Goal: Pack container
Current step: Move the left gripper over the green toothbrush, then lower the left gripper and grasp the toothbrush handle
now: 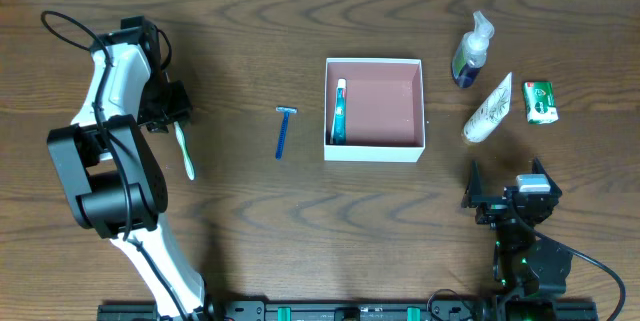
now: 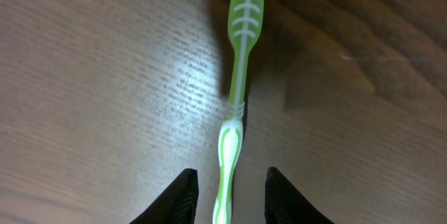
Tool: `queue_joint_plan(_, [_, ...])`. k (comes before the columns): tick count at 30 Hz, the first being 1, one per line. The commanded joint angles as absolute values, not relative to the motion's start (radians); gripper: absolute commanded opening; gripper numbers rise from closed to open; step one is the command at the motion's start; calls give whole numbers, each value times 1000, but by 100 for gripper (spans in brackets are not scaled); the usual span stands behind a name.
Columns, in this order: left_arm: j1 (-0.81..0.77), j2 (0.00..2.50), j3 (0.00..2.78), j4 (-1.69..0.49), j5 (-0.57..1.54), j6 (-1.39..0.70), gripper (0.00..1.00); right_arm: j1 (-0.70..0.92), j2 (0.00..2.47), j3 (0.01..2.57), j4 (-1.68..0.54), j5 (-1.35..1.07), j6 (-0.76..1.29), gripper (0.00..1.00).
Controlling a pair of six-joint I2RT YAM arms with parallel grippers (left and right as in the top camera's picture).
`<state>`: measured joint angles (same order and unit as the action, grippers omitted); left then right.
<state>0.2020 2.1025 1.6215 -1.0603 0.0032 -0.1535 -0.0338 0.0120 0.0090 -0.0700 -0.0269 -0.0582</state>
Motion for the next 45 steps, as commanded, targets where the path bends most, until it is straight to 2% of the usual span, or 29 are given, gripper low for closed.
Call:
queue_joint_plan(1, [205,2127,1617,-1050,15,-130,33,-19,7,6,-72,-27,-46,99])
queue_joint_plan(45, [207,2172,1498,-974,15,-127,31,-19,7,6,-72,-27,-46,99])
